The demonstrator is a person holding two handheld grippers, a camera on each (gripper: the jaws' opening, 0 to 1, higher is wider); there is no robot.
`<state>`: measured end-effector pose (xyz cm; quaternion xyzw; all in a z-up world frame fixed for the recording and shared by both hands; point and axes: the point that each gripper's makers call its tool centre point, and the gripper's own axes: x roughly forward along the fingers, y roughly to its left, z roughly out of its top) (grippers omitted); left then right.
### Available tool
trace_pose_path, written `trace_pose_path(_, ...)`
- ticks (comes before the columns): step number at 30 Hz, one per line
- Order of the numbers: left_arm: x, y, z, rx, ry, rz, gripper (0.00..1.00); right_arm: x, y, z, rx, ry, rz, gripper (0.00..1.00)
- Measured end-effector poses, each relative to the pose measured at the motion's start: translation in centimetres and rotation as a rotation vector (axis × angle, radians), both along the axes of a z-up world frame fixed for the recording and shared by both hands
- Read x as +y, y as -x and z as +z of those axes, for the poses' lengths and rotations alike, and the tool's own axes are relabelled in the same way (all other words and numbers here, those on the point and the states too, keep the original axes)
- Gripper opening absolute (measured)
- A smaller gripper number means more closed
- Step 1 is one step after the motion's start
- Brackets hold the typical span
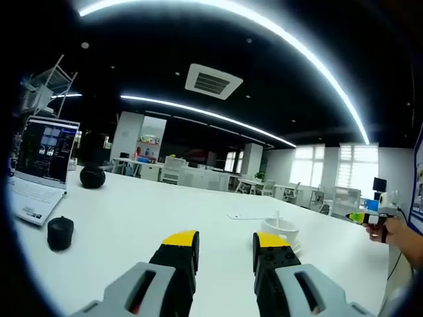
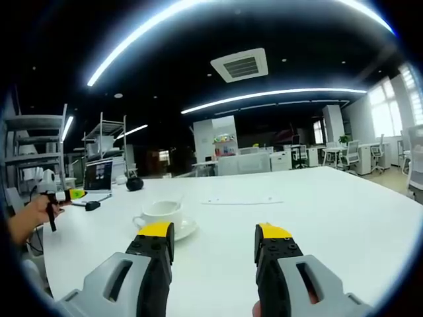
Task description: Tidy tabletop coffee trays, cups and spoons，present forward
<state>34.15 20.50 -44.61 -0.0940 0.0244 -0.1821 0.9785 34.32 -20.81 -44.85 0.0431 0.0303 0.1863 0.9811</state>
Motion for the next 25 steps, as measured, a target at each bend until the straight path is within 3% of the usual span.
trace_pose_path(15, -0.59, -0.02, -0.09, 0.006, -0.003, -0.017, 0.34, 0.08, 0.19, -0.30, 0.009, 0.000, -0.001, 0.49)
trace_pose_path(25, 0.23, -0.38, -0.20, 0.008, 0.001, -0.012, 0.34, 0.09, 0.22, -0.46, 0.014, 0.003, 0.002, 0.49)
